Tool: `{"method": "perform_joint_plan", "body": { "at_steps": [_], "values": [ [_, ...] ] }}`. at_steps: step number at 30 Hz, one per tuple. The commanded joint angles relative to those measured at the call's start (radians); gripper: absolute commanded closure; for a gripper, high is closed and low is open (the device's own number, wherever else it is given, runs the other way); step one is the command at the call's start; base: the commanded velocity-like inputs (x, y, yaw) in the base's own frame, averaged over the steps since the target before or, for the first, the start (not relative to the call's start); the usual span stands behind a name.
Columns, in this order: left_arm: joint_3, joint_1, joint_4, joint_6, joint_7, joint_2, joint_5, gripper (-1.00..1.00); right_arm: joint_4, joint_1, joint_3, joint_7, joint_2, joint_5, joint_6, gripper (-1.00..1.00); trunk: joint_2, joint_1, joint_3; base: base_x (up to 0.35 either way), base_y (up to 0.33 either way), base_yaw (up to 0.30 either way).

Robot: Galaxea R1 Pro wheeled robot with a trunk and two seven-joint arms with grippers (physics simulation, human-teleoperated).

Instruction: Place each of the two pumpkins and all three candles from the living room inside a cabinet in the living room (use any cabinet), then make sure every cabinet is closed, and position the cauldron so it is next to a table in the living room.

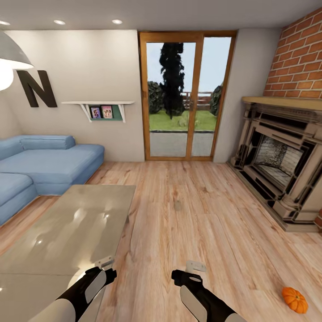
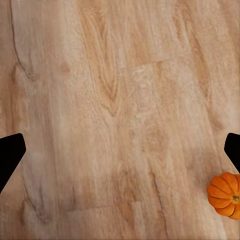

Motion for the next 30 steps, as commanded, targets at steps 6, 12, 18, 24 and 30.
{"method": "perform_joint_plan", "body": {
  "at_steps": [6,12,18,24,30],
  "values": [
    [-0.008,0.0,-0.002,0.003,0.008,0.001,0.009,-1.0,-0.001,-0.001,0.005,-0.008,-0.001,-0.003,0.005,-1.0,-0.001,0.0,-0.001,0.08,0.055,0.0],
    [-0.009,0.0,-0.002,0.003,0.008,0.001,0.009,-1.0,-0.001,-0.001,0.005,-0.008,-0.001,-0.003,0.005,-1.0,-0.001,0.0,-0.001,0.01,0.039,0.0],
    [-0.011,0.0,-0.002,0.003,0.008,0.001,0.009,-1.0,0.0,-0.001,0.005,-0.008,-0.001,-0.003,0.005,-1.0,-0.001,0.0,-0.001,0.001,0.033,0.0],
    [-0.011,0.0,-0.002,0.003,0.008,0.0,0.009,-1.0,0.0,-0.001,0.005,-0.008,-0.001,-0.003,0.005,-1.0,-0.001,0.0,-0.001,0.039,0.002,0.0],
    [-0.011,0.0,-0.002,0.003,0.008,0.0,0.009,-1.0,-0.001,-0.001,0.005,-0.008,-0.001,-0.003,0.005,-1.0,-0.001,0.0,-0.001,0.036,0.0,0.0]
  ]
}}
